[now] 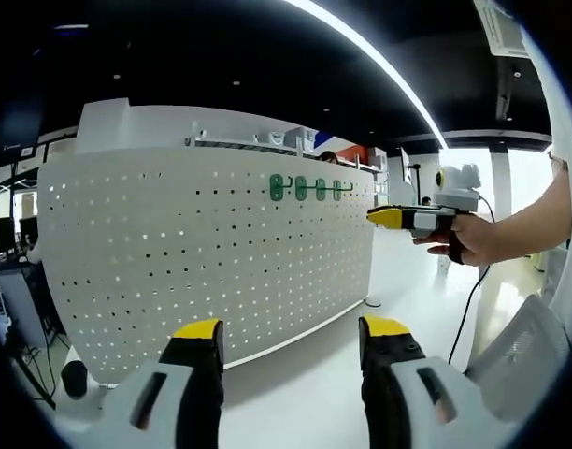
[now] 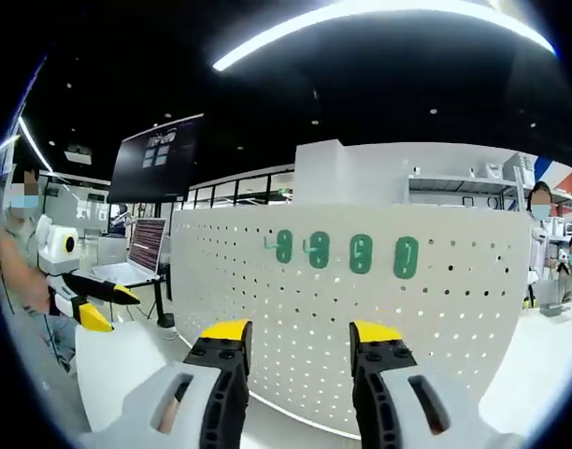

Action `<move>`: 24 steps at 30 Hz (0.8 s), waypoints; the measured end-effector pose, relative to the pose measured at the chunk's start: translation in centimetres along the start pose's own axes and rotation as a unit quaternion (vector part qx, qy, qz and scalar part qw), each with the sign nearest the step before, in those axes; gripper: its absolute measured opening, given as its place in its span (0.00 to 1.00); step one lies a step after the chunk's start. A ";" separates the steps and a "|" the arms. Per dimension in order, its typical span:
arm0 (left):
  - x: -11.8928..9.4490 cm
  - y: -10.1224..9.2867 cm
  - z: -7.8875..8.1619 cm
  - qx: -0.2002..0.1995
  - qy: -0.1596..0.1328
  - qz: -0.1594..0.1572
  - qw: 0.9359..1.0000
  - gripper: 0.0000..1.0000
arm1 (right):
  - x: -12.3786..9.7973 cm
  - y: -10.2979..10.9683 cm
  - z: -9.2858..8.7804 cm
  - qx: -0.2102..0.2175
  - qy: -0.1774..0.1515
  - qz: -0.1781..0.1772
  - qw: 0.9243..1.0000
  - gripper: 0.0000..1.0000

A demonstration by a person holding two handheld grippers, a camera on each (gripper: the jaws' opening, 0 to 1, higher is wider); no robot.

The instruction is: Insert the hook assembly into the mounting plate slot until the hook locks in place.

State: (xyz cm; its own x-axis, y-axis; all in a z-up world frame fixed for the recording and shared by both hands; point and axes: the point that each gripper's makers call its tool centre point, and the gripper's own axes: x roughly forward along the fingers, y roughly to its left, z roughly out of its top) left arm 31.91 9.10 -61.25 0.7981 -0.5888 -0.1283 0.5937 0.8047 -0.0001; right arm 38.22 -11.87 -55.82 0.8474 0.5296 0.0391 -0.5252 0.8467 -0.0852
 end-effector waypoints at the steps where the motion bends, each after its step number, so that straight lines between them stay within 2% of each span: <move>1: 0.0 0.0 0.0 -0.002 -0.001 -0.001 1.000 0.61 | -0.2 0.3 -0.1 0.000 0.001 0.002 1.000 0.42; 10: -0.3 -0.2 0.0 -0.003 -0.001 -0.002 1.000 0.64 | -1.9 2.3 -1.5 0.015 0.013 0.020 1.000 0.48; 24: -1.7 0.1 -0.6 -0.014 -0.004 0.009 1.000 0.72 | -4.5 3.9 -3.0 0.021 0.026 0.030 0.999 0.57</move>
State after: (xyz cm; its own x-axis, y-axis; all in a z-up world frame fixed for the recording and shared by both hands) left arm 30.50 10.25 -61.65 0.8098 -0.5741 -0.1211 0.5757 0.8173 -0.0249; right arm 32.60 -11.09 -59.28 0.8169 0.5765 -0.0162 -0.5766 0.8158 -0.0449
